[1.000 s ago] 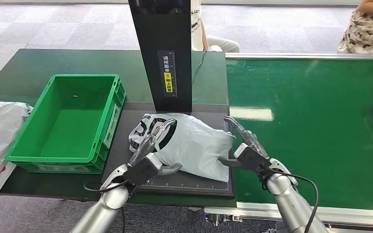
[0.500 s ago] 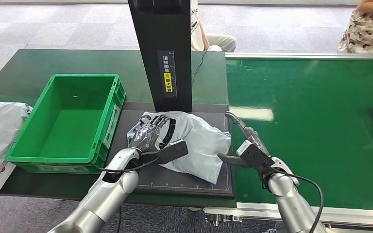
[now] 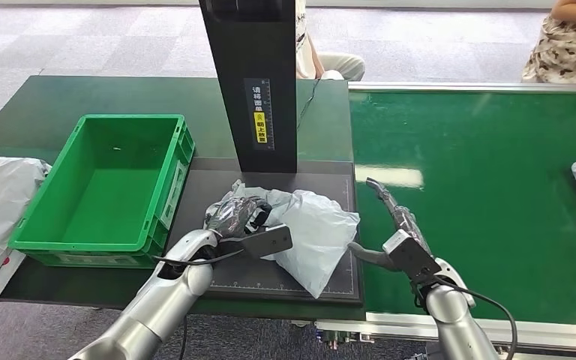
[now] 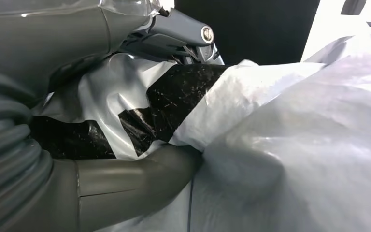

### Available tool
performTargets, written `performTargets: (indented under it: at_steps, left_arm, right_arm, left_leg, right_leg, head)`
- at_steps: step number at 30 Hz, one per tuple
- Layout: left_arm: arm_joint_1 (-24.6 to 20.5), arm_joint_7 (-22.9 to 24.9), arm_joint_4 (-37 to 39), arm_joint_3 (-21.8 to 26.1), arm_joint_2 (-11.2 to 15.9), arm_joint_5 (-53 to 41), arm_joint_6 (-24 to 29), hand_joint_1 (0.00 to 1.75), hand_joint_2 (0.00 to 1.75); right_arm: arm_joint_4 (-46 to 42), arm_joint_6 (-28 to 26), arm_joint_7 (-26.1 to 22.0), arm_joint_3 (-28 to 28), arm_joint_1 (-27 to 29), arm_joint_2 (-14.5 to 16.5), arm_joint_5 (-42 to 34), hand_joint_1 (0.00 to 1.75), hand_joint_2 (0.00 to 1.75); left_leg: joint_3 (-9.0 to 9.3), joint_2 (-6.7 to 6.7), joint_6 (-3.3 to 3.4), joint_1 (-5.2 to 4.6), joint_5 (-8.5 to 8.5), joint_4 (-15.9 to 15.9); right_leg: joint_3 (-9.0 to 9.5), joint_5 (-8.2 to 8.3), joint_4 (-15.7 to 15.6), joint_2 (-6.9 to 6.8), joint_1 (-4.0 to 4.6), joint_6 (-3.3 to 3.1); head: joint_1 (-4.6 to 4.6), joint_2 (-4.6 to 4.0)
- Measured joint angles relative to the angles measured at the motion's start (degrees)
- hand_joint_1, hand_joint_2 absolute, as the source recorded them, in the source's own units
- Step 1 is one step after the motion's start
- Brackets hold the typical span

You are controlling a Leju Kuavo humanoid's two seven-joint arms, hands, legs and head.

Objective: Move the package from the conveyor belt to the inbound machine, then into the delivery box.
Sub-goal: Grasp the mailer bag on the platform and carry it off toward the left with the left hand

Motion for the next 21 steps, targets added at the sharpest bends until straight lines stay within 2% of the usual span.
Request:
performTargets:
  at_steps: [3, 8, 15, 21]
  left_arm:
    - [0.8, -2.6, -0.5, 0.0, 0.1, 1.0, 2.9, 1.75, 1.75]
    - [3.7, -4.0, -5.3, 0.5, 0.7, -2.1, 13.5, 1.75, 1.75]
    - [8.5, -7.1, -15.8, 3.4, 1.7, -2.4, 24.8, 1.75, 1.75]
    - [12.2, -7.5, -25.6, 7.7, 2.5, -4.3, 31.6, 1.75, 1.75]
  right_arm:
    - [-1.8, -0.4, 0.1, -1.2, 1.4, 0.0, -0.6, 0.0, 1.75]
    - [-4.7, -0.6, -0.2, -3.2, 4.0, 0.0, -0.8, 0.0, 1.75]
    - [-6.8, -0.7, -1.4, -4.3, 4.9, 0.0, -2.1, 0.0, 1.75]
    - [-7.0, -1.0, -1.6, -4.7, 5.1, 0.0, -2.8, 0.0, 1.75]
  left_leg:
    - [-0.01, 0.0, 0.0, 0.0, 0.0, 0.0]
    - [-0.03, 0.01, 0.03, 0.01, -0.04, 0.0]
    - [-0.03, 0.05, 0.01, 0.03, -0.07, 0.0]
    - [-0.03, 0.05, 0.01, 0.02, -0.07, 0.0]
  right_leg:
    - [-0.01, 0.0, 0.0, 0.0, 0.0, 0.0]
    - [-0.04, -0.03, 0.0, 0.02, 0.0, 0.02]
    - [-0.04, -0.06, 0.0, 0.05, 0.01, 0.01]
    - [-0.05, -0.08, 0.0, 0.04, 0.01, 0.01]
  head:
    - [-0.01, 0.0]
    - [-0.01, 0.0]
    - [-0.01, 0.0]
    - [0.0, 0.01]
